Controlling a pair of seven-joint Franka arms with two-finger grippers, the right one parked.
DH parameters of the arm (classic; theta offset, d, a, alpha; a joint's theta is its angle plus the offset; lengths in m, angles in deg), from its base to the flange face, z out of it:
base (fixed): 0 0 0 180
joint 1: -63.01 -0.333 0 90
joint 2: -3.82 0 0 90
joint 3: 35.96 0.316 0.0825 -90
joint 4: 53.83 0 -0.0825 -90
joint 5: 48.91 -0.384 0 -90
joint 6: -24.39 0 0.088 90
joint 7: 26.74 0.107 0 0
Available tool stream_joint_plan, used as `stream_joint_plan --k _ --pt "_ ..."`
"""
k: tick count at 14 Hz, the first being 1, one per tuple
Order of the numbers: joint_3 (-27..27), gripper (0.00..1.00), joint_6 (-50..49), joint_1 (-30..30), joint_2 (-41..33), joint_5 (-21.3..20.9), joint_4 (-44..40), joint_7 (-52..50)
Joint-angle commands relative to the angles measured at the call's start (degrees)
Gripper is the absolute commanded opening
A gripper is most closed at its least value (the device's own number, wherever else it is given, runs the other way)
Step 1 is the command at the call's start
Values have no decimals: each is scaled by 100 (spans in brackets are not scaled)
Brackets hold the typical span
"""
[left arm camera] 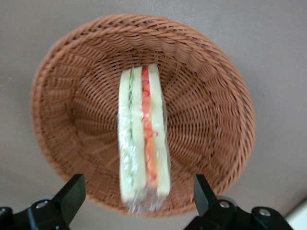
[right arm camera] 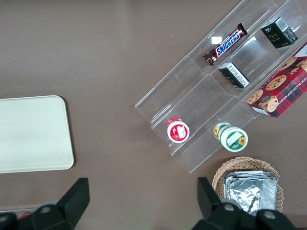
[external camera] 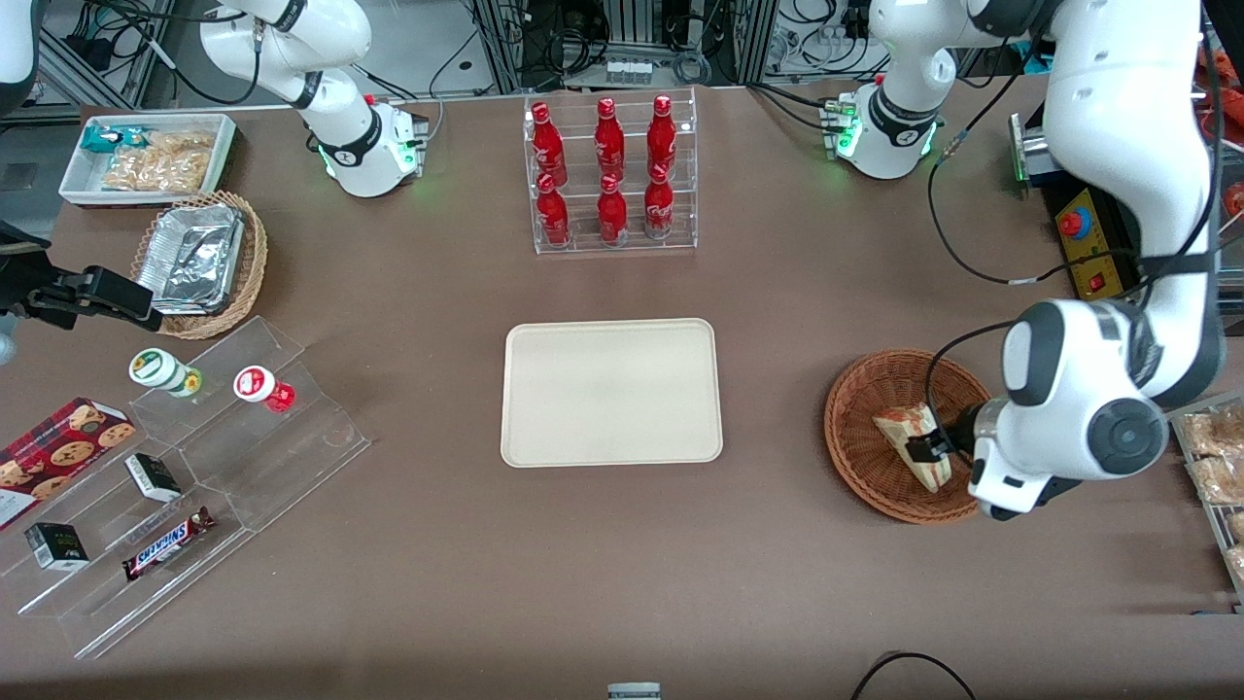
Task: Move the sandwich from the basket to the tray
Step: 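Lower the open left gripper onto the sandwich in the wicker basket and close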
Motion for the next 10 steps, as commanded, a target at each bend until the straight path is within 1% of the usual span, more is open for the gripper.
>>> stream_joint_plan --k 1,4,5,6,8,9,10 --pt "1 100 481 -1 105 27 284 -344" --pt "1 100 1124 -1 132 18 741 -608" --pt "1 99 1282 -1 132 18 882 -609" --pt "10 87 1362 -1 132 18 970 -617" --pt "10 48 1363 -10 124 18 989 -617" --pt "10 33 1337 -10 97 18 945 -626" --pt "10 23 1319 -1 28 18 919 -678"
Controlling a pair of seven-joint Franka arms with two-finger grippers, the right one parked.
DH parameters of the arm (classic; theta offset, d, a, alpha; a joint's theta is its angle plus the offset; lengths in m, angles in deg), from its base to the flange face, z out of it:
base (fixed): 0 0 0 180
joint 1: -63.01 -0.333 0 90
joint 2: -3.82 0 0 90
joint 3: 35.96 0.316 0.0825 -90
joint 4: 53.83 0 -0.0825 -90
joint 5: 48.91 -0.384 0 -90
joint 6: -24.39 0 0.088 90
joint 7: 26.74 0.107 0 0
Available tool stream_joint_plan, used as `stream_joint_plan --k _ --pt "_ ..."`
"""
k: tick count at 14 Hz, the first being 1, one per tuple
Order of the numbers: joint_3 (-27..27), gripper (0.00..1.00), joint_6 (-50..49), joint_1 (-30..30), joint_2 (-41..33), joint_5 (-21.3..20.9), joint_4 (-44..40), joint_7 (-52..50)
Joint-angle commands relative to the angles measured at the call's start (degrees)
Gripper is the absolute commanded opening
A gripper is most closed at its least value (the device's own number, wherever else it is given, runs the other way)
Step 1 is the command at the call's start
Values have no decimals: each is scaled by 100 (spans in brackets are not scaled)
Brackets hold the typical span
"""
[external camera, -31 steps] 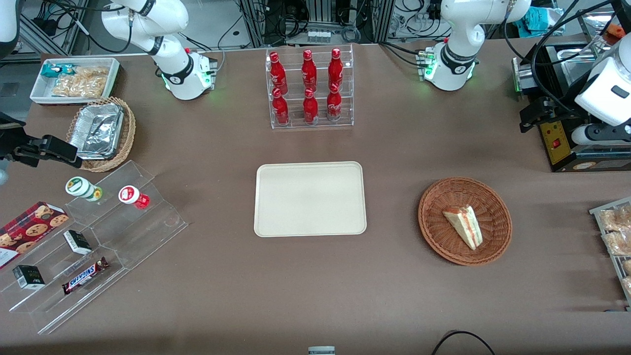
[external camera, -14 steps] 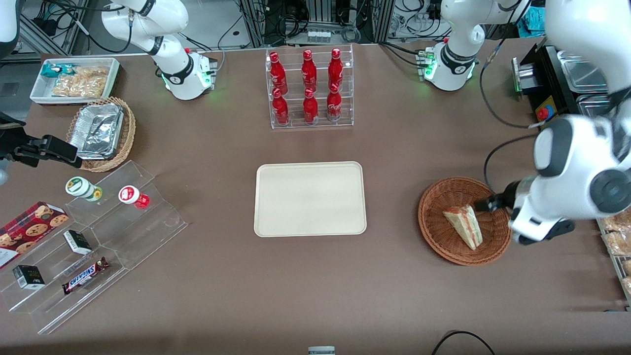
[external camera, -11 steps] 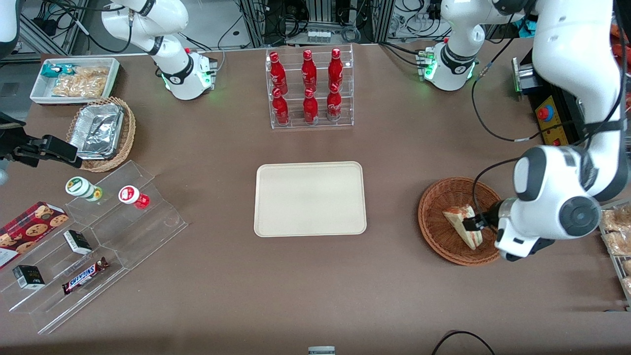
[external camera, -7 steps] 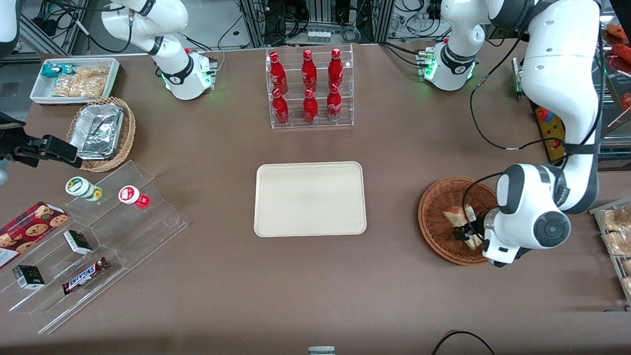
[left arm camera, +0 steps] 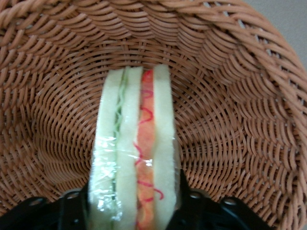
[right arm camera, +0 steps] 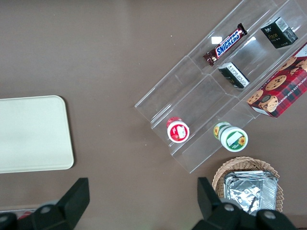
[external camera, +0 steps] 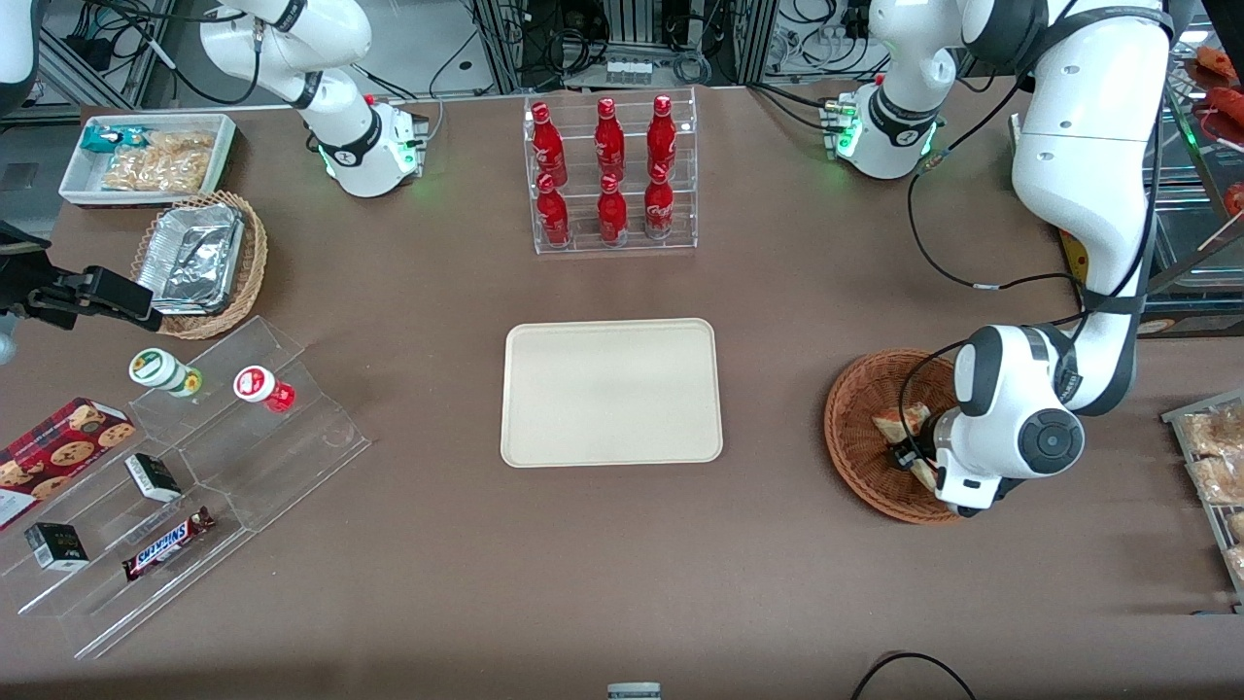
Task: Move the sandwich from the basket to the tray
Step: 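Lower the open left gripper onto the sandwich in the wicker basket and close, then lift the sandwich and carry it with the left gripper over the cream tray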
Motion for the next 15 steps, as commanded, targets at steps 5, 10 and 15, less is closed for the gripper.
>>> stream_joint_plan --k 5,10,15 --pt "-24 20 -879 685 -367 62 -822 -524" --pt "-24 21 -1101 2205 -26 71 -1465 -983" --pt "-286 23 -1092 3279 922 80 -2272 -1010"
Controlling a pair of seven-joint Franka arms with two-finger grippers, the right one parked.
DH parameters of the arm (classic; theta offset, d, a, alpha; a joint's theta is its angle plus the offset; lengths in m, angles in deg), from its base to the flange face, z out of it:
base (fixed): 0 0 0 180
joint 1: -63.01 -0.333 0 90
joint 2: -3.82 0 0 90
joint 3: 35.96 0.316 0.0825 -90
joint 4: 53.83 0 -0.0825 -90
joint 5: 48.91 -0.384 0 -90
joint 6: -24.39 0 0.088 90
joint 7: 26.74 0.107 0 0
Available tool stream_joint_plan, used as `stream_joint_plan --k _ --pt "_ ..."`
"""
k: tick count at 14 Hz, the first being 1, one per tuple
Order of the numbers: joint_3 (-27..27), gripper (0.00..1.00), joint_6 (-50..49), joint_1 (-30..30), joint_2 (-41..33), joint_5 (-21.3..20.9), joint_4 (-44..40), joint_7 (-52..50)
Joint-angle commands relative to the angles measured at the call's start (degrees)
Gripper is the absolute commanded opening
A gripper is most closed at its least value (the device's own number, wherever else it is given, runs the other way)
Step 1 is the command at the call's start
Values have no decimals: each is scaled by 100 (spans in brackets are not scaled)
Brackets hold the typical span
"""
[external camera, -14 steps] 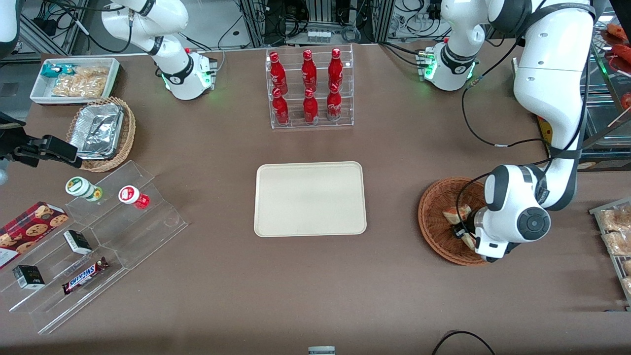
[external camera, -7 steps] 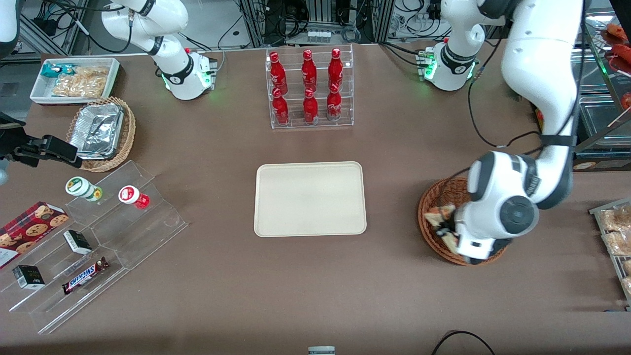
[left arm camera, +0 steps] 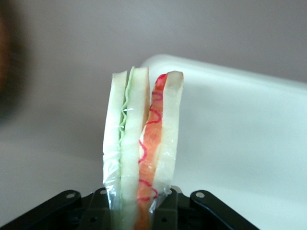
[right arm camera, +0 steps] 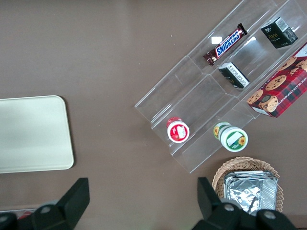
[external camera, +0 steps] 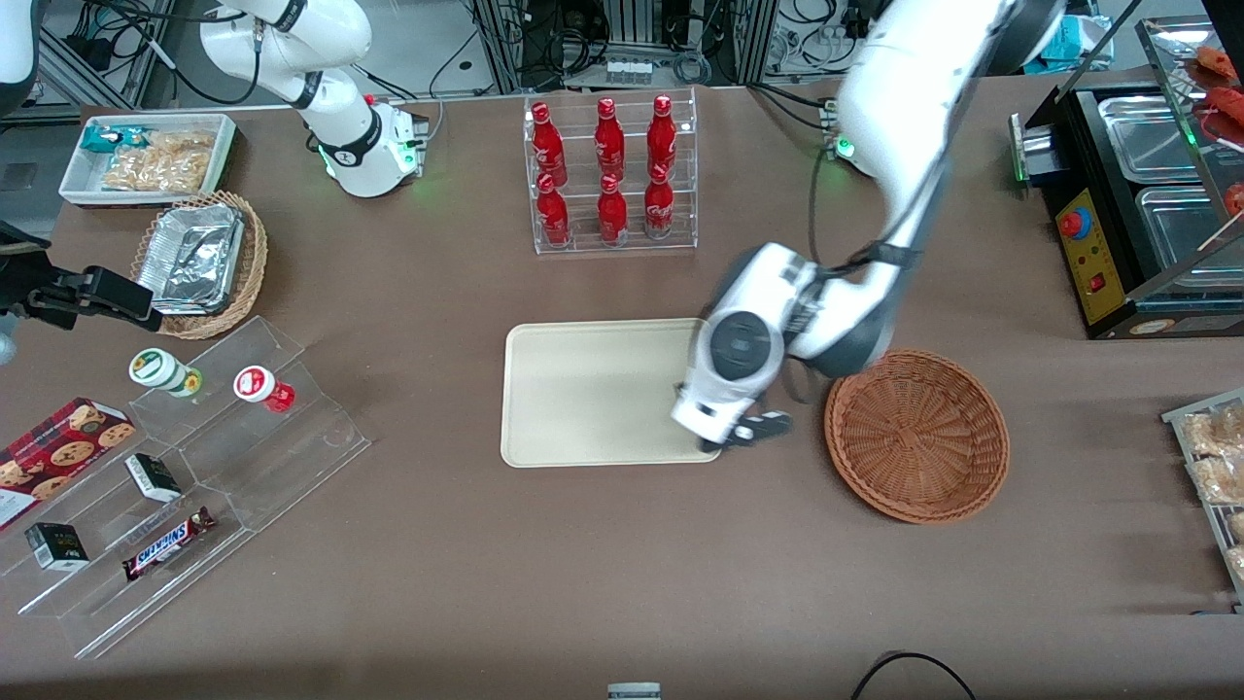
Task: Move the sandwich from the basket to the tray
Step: 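Lift the sandwich and carry it with the left gripper over the cream tray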
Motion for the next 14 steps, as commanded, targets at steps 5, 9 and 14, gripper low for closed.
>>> stream_joint_plan --k 5,9,14 --pt "-496 24 534 400 1356 -1 -1322 105" --pt "-505 25 685 506 1480 -27 -1322 218" --pt "-505 100 651 489 1245 -10 -1322 228"
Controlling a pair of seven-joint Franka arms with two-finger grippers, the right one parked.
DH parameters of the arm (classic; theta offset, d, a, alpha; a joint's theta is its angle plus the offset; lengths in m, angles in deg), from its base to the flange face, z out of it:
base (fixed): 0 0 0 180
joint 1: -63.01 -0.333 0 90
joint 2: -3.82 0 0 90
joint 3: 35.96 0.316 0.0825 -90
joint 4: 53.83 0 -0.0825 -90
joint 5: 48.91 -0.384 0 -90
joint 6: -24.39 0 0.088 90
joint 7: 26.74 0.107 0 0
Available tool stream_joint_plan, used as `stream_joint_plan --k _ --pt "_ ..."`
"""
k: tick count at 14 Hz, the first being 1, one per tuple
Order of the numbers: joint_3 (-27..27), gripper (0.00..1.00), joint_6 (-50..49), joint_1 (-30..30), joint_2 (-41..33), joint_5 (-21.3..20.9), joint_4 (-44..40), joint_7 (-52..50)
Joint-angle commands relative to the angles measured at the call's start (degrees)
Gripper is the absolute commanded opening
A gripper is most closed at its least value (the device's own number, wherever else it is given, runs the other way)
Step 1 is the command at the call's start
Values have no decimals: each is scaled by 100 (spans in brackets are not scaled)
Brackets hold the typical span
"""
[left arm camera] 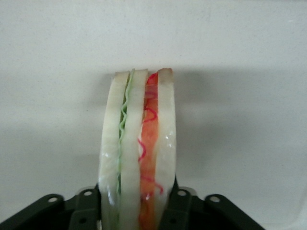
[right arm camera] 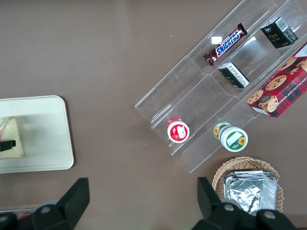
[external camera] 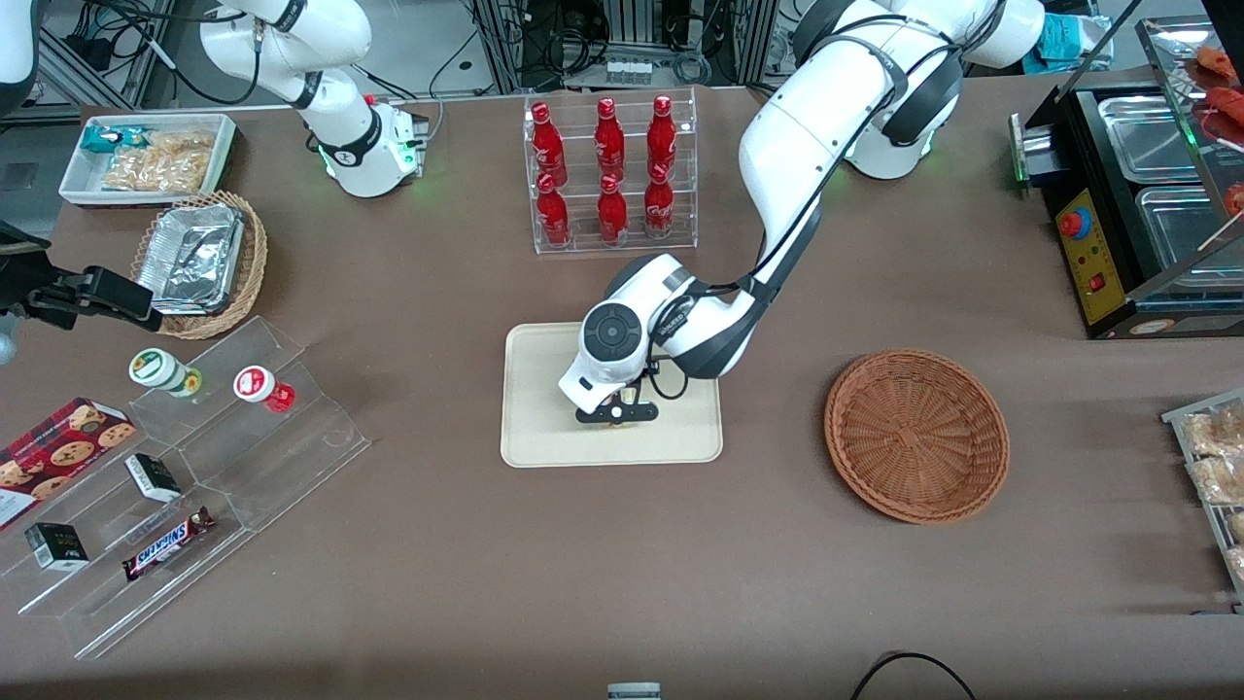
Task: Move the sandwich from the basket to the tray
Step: 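Lower the sandwich onto the tray and open the left gripper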
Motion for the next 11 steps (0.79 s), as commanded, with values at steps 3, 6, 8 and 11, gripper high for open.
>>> stream_joint_plan --k 3,6,8,11 --pt "107 100 -164 -42 -786 -38 -43 45" --pt "221 100 -953 -489 -1524 -65 -34 62" --pt "213 100 -1656 -937 -2217 -74 324 568" --pt "213 100 -1940 -1675 -3377 -74 1587 1528"
